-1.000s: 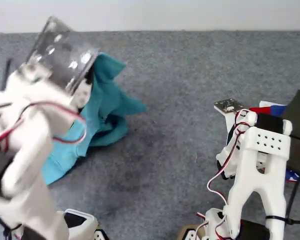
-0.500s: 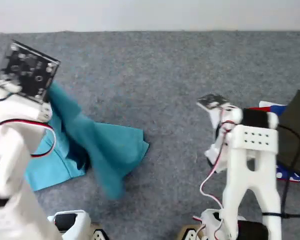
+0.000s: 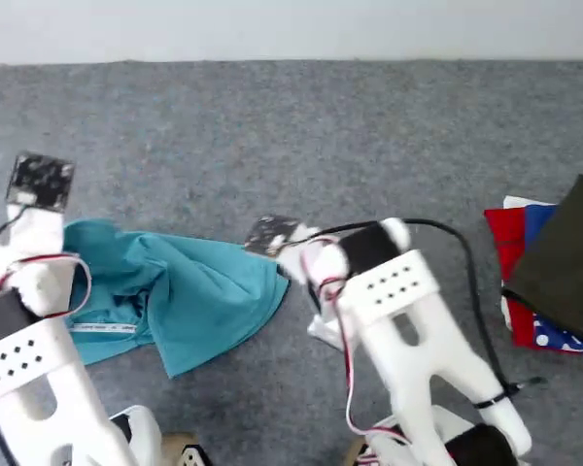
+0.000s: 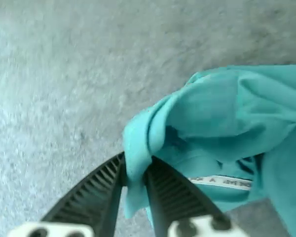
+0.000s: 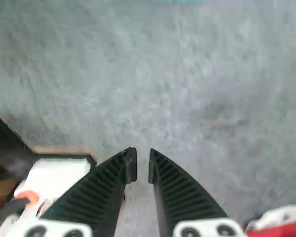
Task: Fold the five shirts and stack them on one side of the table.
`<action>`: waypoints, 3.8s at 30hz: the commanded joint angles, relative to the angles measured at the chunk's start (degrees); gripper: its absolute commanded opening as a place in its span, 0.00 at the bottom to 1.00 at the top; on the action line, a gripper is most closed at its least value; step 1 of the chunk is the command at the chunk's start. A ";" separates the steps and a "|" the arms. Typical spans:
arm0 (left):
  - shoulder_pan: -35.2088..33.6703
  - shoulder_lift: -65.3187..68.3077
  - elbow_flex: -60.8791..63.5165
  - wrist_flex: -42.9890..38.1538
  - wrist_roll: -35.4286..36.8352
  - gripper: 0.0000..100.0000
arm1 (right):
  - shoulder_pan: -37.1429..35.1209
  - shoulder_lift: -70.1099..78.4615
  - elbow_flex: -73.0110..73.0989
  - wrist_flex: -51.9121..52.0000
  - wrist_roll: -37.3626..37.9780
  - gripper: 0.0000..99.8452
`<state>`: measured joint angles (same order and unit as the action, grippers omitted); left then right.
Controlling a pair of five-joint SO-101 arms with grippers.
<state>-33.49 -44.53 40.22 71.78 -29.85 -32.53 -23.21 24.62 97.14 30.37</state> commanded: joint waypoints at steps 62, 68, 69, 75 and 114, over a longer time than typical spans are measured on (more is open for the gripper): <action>-24.62 -1.41 8.48 -7.38 -0.44 0.01 | -28.97 59.21 -50.64 5.58 -15.65 0.23; -24.62 -1.41 8.48 -7.38 -0.44 0.01 | -28.00 65.01 -50.64 4.79 -15.47 0.23; -24.62 -1.41 8.48 -7.38 -0.44 0.01 | -27.47 66.42 -50.81 4.79 -15.47 0.23; -24.62 -1.58 8.48 -7.30 -0.44 0.01 | -21.49 71.78 -50.99 3.47 -15.47 0.22; 7.82 -1.58 -40.13 -2.90 -0.44 0.01 | 14.73 5.93 -55.38 -2.51 12.04 0.01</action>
<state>-27.08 -45.14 6.02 72.13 -30.29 -21.01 -9.49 -29.19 98.29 39.08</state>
